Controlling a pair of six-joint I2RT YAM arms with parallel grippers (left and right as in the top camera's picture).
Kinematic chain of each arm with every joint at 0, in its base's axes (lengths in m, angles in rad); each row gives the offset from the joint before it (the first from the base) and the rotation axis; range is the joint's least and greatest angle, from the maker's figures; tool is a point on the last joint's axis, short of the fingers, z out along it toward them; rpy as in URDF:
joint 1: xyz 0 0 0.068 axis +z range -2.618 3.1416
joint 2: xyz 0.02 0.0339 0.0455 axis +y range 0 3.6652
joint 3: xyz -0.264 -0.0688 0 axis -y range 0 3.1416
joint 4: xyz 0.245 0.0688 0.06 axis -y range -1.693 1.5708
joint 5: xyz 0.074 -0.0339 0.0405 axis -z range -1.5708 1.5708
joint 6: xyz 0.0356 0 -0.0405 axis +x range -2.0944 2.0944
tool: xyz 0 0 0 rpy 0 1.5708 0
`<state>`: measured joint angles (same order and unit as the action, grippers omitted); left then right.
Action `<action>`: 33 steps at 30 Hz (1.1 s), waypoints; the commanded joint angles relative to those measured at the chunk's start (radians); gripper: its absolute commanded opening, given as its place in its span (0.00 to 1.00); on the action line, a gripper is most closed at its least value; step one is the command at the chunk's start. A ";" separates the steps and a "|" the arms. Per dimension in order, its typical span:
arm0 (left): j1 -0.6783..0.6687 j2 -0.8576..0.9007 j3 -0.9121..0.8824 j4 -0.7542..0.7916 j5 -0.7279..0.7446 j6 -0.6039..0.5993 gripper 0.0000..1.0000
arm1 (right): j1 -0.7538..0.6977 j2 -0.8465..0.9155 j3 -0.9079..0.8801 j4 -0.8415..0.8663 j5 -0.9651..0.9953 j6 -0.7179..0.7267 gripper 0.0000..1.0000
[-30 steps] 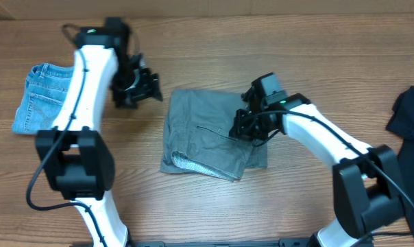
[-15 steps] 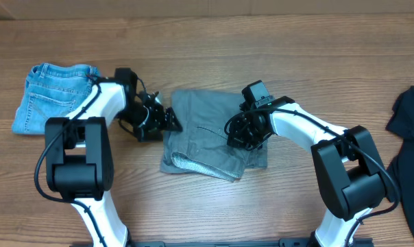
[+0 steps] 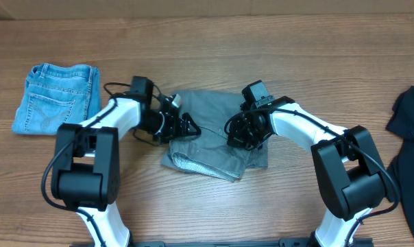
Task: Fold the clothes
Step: 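Lift the folded shorts with the left gripper and carry them left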
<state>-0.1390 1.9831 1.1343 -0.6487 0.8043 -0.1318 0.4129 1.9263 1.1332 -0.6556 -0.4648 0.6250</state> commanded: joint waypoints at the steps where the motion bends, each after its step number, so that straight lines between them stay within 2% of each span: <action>1: -0.060 0.064 -0.056 0.015 -0.105 -0.055 0.68 | -0.002 0.018 -0.001 -0.001 0.019 0.004 0.04; 4: -0.061 0.064 -0.056 0.016 -0.105 -0.064 0.49 | -0.002 0.018 -0.001 -0.005 0.019 0.004 0.04; 8: -0.047 0.064 -0.054 0.019 -0.096 -0.074 0.06 | -0.002 0.017 0.000 -0.025 0.018 0.003 0.04; 9: -0.043 0.064 -0.052 0.018 -0.087 -0.074 0.04 | -0.002 0.017 0.000 -0.034 0.018 -0.004 0.04; 14: 0.001 0.061 -0.011 -0.025 -0.002 -0.036 0.04 | -0.015 -0.035 0.027 -0.151 0.021 -0.056 0.04; 21: 0.129 -0.061 0.198 -0.237 0.062 0.120 0.04 | -0.058 -0.227 0.130 -0.299 0.064 -0.155 0.04; 26: 0.244 -0.160 0.385 -0.252 0.103 0.092 0.04 | -0.085 -0.314 0.190 -0.308 0.064 -0.154 0.04; 33: 0.425 -0.175 0.622 -0.190 0.103 0.018 0.04 | -0.087 -0.330 0.202 -0.322 0.064 -0.154 0.04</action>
<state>0.2295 1.8378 1.6886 -0.8635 0.8494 -0.0830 0.3279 1.5970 1.3239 -0.9741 -0.4110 0.4843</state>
